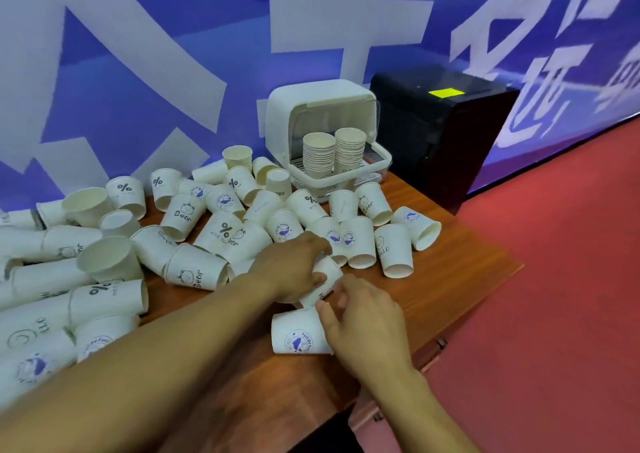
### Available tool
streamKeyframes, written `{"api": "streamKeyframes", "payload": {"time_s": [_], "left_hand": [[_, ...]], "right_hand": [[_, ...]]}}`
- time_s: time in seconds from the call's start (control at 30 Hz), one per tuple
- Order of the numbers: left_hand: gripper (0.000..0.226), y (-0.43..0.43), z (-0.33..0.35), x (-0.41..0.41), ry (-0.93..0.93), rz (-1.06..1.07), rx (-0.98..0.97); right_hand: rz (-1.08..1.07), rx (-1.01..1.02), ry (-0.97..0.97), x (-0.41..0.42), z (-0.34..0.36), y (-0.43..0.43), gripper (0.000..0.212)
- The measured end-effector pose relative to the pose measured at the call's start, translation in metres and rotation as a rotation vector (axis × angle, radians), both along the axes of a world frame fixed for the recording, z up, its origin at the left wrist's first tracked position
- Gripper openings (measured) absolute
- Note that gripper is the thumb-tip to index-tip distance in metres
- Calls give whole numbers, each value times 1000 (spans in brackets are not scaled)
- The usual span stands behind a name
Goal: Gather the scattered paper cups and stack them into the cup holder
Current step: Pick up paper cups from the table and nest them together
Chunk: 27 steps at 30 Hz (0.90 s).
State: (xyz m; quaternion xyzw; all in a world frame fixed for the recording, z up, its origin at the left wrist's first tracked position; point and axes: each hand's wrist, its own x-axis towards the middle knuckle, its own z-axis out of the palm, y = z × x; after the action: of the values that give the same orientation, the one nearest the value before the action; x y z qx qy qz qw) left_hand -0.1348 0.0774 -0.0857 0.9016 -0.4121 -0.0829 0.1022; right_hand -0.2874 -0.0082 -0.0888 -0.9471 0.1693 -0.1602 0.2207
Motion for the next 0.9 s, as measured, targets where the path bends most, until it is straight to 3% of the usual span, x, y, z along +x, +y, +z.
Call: {"api": "streamKeyframes", "payload": {"time_s": [0.33, 0.9], "left_hand": [[38, 0, -8, -7, -12, 1, -47], [17, 12, 8, -14, 27, 90, -160]], "right_hand": [[-48, 120, 80, -12, -17, 12, 29], [-133, 479, -1, -4, -22, -1, 28]]}}
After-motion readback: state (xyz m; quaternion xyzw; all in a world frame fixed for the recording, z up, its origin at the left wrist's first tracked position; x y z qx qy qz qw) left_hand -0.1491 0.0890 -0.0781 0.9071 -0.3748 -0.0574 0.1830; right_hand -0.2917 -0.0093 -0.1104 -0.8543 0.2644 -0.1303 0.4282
